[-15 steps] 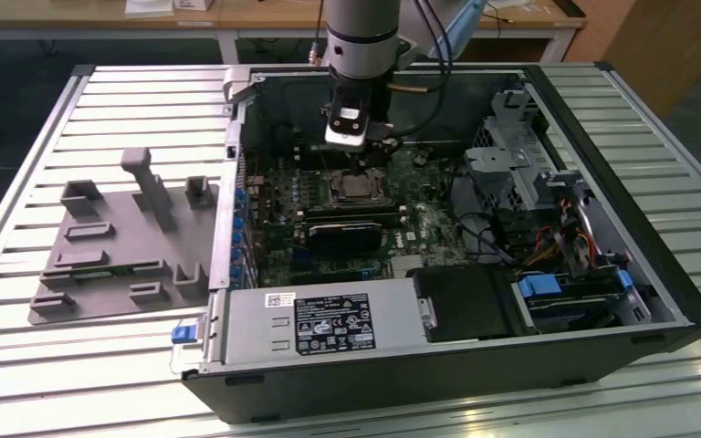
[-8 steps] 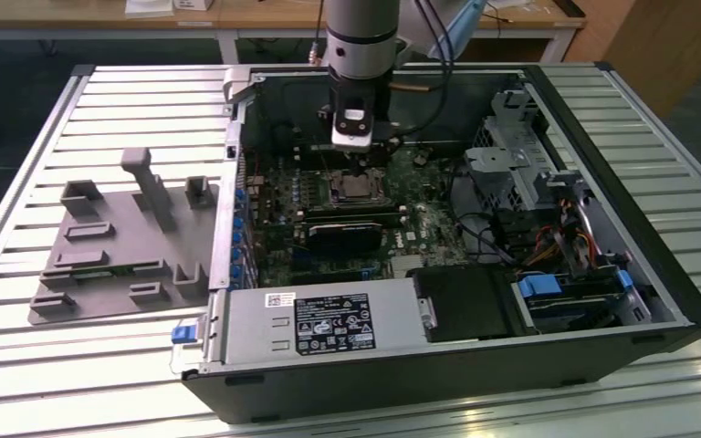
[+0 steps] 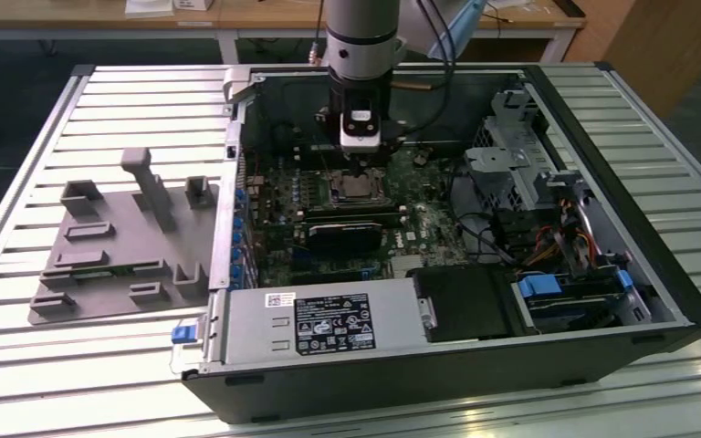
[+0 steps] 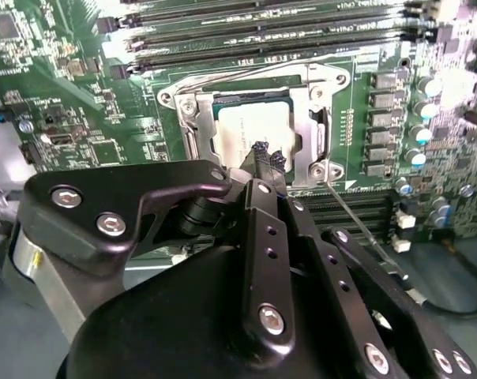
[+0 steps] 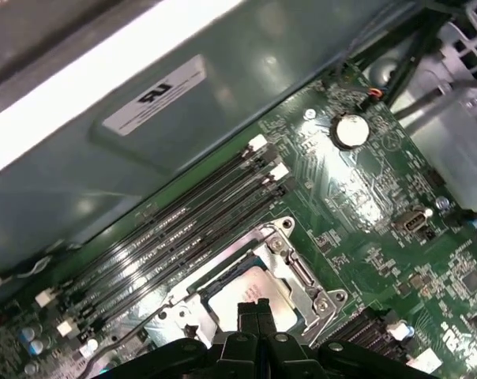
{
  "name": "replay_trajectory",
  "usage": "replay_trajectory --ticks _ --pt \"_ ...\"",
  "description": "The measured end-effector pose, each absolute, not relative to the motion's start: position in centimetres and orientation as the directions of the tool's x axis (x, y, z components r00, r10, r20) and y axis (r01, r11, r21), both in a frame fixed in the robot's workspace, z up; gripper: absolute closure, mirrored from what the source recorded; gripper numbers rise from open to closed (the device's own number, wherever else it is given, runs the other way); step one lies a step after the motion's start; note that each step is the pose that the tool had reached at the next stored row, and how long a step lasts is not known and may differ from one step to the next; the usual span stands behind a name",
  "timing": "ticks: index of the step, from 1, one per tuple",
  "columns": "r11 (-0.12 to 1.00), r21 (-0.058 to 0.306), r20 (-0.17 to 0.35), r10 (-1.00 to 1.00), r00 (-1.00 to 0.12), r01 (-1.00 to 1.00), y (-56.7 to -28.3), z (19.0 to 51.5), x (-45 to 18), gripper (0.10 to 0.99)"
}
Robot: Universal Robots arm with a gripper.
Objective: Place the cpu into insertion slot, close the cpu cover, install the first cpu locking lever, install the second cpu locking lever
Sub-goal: 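Close the cpu cover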
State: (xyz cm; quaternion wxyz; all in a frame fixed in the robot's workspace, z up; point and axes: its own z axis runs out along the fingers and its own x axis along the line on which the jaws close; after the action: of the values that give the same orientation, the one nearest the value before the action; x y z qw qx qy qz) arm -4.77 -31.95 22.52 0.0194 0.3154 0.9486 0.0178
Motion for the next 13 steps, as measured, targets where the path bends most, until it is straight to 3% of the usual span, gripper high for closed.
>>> replay_trajectory --ticks 13 --pt "0.898 0.03 -0.035 0.439 -0.898 0.439 -31.95 22.4 -4.78 0.984"
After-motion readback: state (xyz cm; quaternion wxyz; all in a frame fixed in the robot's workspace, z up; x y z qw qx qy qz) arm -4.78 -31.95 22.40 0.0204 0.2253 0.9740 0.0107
